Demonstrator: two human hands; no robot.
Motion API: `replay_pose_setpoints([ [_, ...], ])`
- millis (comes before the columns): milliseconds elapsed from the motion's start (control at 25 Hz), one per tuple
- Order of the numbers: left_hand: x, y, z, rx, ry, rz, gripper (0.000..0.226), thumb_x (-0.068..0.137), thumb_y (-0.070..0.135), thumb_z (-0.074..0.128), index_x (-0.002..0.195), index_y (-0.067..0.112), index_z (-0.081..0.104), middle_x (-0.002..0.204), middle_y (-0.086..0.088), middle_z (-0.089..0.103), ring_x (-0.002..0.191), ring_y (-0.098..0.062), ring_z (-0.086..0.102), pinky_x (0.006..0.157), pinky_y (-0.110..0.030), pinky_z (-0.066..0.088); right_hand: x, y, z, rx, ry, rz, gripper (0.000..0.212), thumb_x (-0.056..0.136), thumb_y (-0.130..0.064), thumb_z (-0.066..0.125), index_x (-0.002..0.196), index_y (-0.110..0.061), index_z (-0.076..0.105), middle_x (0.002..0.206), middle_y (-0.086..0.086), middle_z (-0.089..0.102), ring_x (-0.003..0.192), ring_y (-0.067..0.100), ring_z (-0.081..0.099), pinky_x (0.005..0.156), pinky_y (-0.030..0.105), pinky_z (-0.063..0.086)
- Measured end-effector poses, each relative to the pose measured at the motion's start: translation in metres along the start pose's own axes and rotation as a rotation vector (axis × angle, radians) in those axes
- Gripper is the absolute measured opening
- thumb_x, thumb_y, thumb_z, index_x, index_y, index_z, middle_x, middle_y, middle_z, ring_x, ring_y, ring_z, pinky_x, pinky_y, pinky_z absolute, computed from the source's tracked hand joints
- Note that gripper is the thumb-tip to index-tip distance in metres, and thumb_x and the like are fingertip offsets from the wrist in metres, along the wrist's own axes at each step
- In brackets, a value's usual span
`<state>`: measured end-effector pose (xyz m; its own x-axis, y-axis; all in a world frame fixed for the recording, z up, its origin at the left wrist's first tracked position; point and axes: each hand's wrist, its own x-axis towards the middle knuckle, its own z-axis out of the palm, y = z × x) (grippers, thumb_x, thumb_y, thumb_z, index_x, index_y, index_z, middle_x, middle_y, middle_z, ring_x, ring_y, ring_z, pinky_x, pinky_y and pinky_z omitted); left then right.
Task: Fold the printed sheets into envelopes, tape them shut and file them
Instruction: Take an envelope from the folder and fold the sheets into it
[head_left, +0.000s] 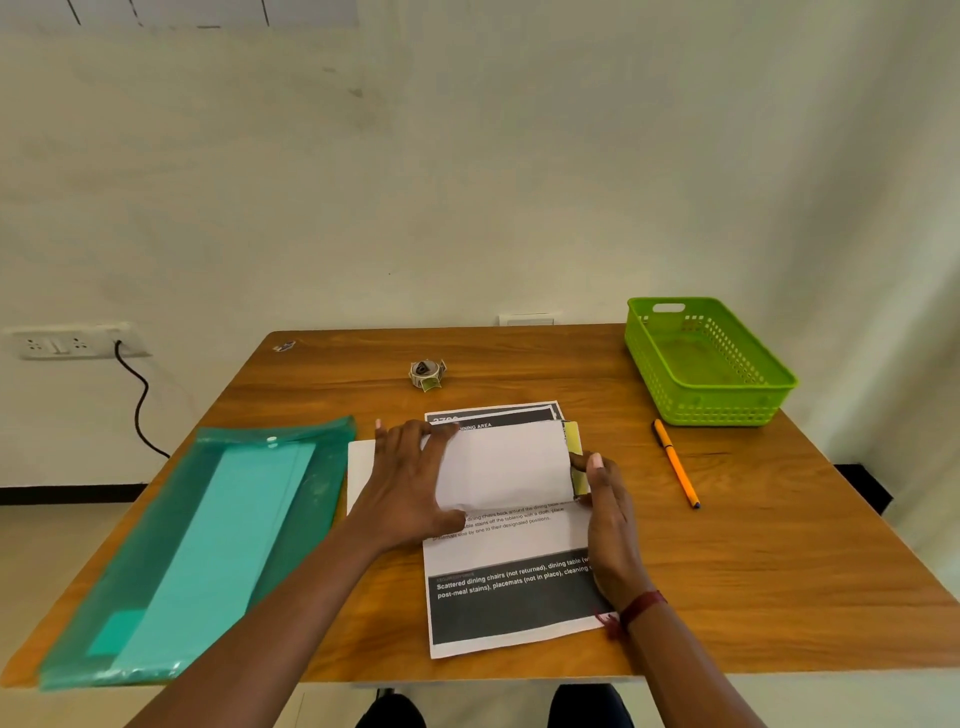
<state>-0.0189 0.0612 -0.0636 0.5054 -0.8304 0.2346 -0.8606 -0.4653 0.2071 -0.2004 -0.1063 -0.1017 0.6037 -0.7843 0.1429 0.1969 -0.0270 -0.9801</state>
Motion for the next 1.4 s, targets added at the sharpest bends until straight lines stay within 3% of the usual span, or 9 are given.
replay_pose_setpoints([
  [160, 0.003, 0.011, 0.005, 0.025, 0.013, 0.001, 0.107, 0.064, 0.066, 0.071, 0.15, 0.025, 0.022, 0.141, -0.006, 0.03, 0.135, -0.026, 0.023, 0.12, -0.054, 0.0, -0.001, -0.001, 0.0, 0.02, 0.001, 0.024, 0.042, 0.093, -0.058, 0.042, 0.106, -0.022, 0.061, 0.091, -0.022, 0.071, 0.081, -0.002, 0.068, 0.061, 0.014, 0.053],
  [320, 0.004, 0.021, 0.009, 0.049, 0.026, -0.007, 0.106, 0.065, 0.067, 0.069, 0.15, 0.025, 0.021, 0.143, -0.006, 0.03, 0.137, -0.026, 0.023, 0.117, -0.049, -0.011, -0.001, 0.001, 0.0, 0.025, 0.064, 0.086, 0.045, 0.091, -0.055, 0.044, 0.108, -0.018, 0.064, 0.097, 0.008, 0.071, 0.082, 0.025, 0.07, 0.064, 0.039, 0.056],
  [400, 0.004, 0.021, 0.011, 0.052, 0.03, -0.02, 0.106, 0.066, 0.069, 0.068, 0.15, 0.025, 0.02, 0.145, -0.007, 0.03, 0.138, -0.027, 0.023, 0.118, -0.051, -0.009, -0.001, 0.0, 0.003, 0.023, 0.105, 0.105, 0.05, 0.088, -0.057, 0.045, 0.104, -0.013, 0.065, 0.092, 0.011, 0.069, 0.077, 0.024, 0.067, 0.063, 0.039, 0.053],
  [520, 0.003, 0.019, 0.011, 0.055, 0.028, -0.035, 0.106, 0.066, 0.071, 0.067, 0.151, 0.026, 0.02, 0.146, -0.007, 0.03, 0.139, -0.027, 0.022, 0.117, -0.052, -0.009, -0.001, 0.001, 0.006, -0.012, 0.159, 0.107, 0.049, 0.086, -0.061, 0.045, 0.099, -0.018, 0.067, 0.085, -0.002, 0.071, 0.073, 0.013, 0.068, 0.064, 0.035, 0.053],
  [720, 0.004, 0.016, 0.01, 0.068, 0.017, -0.055, 0.107, 0.066, 0.073, 0.065, 0.15, 0.028, 0.018, 0.146, -0.006, 0.028, 0.139, -0.027, 0.021, 0.118, -0.054, -0.006, -0.004, -0.004, 0.01, -0.002, 0.217, 0.073, 0.041, 0.092, -0.057, 0.043, 0.096, -0.025, 0.069, 0.087, -0.002, 0.074, 0.076, 0.024, 0.071, 0.063, 0.043, 0.055],
  [920, 0.003, 0.014, 0.007, 0.06, 0.007, -0.078, 0.108, 0.064, 0.074, 0.065, 0.15, 0.028, 0.019, 0.146, -0.007, 0.029, 0.139, -0.027, 0.023, 0.119, -0.057, -0.002, -0.002, -0.012, 0.009, -0.023, 0.226, 0.013, 0.039, 0.093, -0.053, 0.046, 0.105, -0.023, 0.069, 0.091, -0.022, 0.071, 0.081, 0.002, 0.068, 0.056, 0.019, 0.053],
  [1040, 0.004, 0.014, 0.002, 0.043, 0.017, -0.103, 0.109, 0.064, 0.075, 0.065, 0.15, 0.029, 0.018, 0.147, -0.005, 0.028, 0.139, -0.026, 0.023, 0.119, -0.058, 0.004, 0.008, -0.019, 0.004, -0.045, 0.232, 0.009, 0.015, 0.093, -0.033, 0.062, 0.107, -0.029, 0.062, 0.097, -0.005, 0.07, 0.092, 0.019, 0.068, 0.072, 0.038, 0.059],
  [1200, 0.005, 0.019, -0.005, 0.004, 0.064, -0.129, 0.11, 0.063, 0.074, 0.067, 0.151, 0.028, 0.018, 0.145, -0.004, 0.03, 0.136, -0.024, 0.025, 0.118, -0.058, 0.007, 0.016, -0.034, 0.011, 0.151, 0.178, 0.107, 0.055, 0.085, -0.015, 0.074, 0.129, -0.028, 0.045, 0.107, 0.005, 0.069, 0.093, 0.021, 0.072, 0.069, 0.04, 0.061],
  [1400, 0.007, 0.032, -0.011, -0.037, 0.095, -0.167, 0.112, 0.062, 0.079, 0.065, 0.15, 0.031, 0.014, 0.143, -0.003, 0.029, 0.132, -0.023, 0.027, 0.114, -0.057, 0.021, 0.031, -0.047, 0.026, 0.252, 0.181, 0.101, 0.046, 0.089, -0.004, 0.067, 0.127, -0.025, 0.051, 0.107, 0.004, 0.073, 0.092, 0.019, 0.072, 0.064, 0.035, 0.059],
])
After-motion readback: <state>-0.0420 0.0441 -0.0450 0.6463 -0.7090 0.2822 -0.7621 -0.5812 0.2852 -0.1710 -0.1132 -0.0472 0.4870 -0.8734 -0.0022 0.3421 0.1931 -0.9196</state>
